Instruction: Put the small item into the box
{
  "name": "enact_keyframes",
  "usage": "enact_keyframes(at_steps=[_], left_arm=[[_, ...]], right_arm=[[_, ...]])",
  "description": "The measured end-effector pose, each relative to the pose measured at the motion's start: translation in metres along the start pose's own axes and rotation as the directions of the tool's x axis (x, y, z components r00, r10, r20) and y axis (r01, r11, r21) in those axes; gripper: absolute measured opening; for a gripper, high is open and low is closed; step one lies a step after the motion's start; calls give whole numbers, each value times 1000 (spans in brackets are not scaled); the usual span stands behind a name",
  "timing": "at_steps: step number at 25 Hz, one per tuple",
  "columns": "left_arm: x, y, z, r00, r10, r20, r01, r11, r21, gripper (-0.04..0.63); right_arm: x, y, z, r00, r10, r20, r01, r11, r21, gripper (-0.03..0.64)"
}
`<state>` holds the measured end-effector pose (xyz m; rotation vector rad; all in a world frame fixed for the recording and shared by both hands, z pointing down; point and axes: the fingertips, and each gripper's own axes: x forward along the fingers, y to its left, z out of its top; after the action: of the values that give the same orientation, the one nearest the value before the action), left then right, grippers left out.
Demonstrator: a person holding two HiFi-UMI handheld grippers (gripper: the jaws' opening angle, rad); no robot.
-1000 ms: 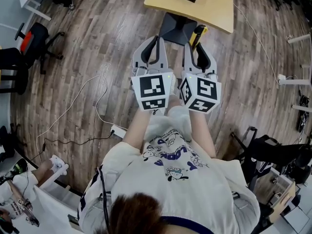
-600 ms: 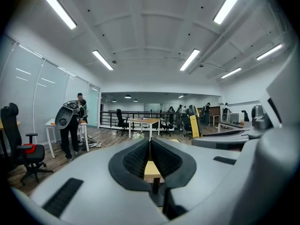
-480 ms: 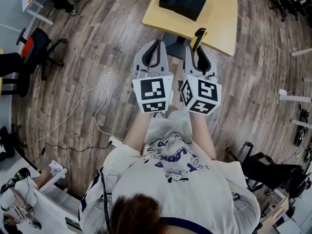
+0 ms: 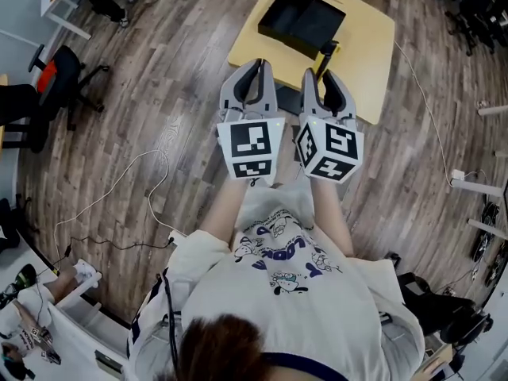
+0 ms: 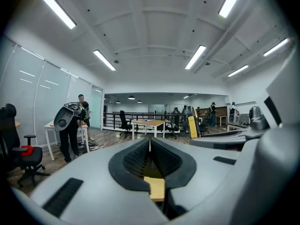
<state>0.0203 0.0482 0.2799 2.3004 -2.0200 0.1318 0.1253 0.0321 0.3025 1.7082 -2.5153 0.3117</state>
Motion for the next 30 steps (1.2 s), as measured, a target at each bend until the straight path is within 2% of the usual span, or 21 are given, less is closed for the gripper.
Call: enact_keyframes(at_steps=[15, 30], left_arm=[[66, 38, -19, 996, 55, -68, -56, 998, -19, 23], [171, 89, -23, 995, -3, -103, 1, 1000, -25, 23]], right_arm=[[78, -13, -10, 997, 32, -68, -30, 999, 31, 129], [189, -19, -7, 994, -30, -101, 36, 998, 56, 129]])
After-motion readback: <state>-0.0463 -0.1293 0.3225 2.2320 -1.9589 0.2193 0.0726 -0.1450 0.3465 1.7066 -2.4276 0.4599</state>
